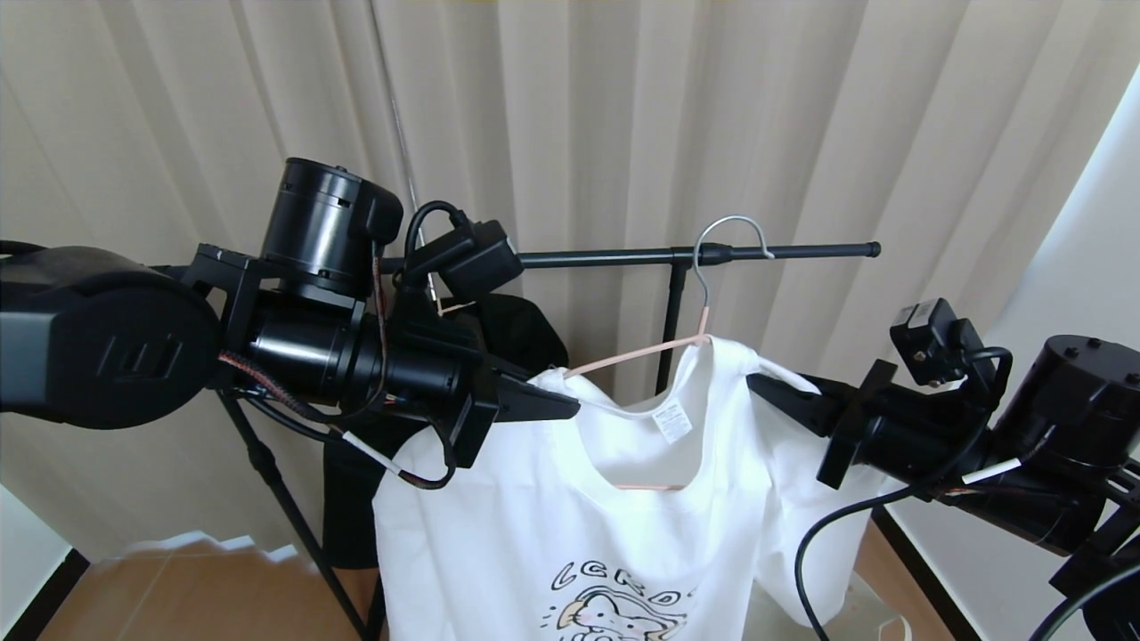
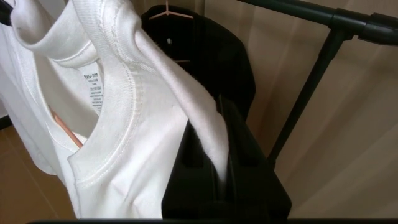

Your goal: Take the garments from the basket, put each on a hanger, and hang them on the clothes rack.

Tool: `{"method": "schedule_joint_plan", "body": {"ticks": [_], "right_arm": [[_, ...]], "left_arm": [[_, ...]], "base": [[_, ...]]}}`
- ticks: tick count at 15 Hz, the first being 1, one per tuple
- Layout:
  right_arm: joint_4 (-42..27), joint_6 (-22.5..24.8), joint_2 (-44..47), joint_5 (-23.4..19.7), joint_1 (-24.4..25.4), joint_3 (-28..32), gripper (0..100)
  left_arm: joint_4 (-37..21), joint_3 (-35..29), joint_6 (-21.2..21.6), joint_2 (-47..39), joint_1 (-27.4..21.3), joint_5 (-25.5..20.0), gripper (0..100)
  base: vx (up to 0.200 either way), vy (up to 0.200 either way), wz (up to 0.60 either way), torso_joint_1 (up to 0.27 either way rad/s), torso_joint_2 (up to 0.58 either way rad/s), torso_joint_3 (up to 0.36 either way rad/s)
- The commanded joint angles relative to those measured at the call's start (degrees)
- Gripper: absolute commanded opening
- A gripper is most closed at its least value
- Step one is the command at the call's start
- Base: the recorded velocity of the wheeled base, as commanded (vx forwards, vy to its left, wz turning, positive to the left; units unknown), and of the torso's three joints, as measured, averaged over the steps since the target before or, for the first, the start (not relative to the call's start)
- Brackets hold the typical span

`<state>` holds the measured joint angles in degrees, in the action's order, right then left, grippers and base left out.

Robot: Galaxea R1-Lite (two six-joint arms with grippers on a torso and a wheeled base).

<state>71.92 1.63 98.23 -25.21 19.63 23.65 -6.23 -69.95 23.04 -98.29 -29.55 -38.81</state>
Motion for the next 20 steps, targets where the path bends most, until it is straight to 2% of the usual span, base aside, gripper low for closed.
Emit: {"method": "schedule_joint_plan", "body": {"ticks": [1, 9, 10, 19, 20], "right_arm": [[0.06, 0.04, -0.06, -0.01, 0.06, -0.1, 0], [-0.38, 1.27, -1.38, -0.01, 0.06, -0.45, 0], [-0.38, 1.27, -1.38, -0.01, -0.03, -0.45, 100], [-0.56, 1.27, -3.05, -0.37, -0.64, -0.45, 100], [-0.56, 1.27, -3.05, -0.45, -1.08, -0.36, 100]], "left_arm": [[0.25, 0.69, -0.01, 0.47, 0.11, 0.06, 0], [0.43, 1.13, 0.08, 0.56, 0.28, 1.02, 0], [0.52, 1.13, 0.08, 0.56, 0.37, 1.02, 0], [0.87, 1.83, 0.08, 2.84, 2.74, 1.02, 0], [2.36, 3.06, 0.16, 3.72, 3.01, 1.02, 0]], "base": [[0.0, 0.0, 0.0, 0.0, 0.0, 0.0], [0.0, 0.0, 0.0, 0.0, 0.0, 0.0], [0.0, 0.0, 0.0, 0.0, 0.0, 0.0], [0.0, 0.0, 0.0, 0.0, 0.0, 0.0], [0.0, 0.0, 0.0, 0.0, 0.0, 0.0]]}}
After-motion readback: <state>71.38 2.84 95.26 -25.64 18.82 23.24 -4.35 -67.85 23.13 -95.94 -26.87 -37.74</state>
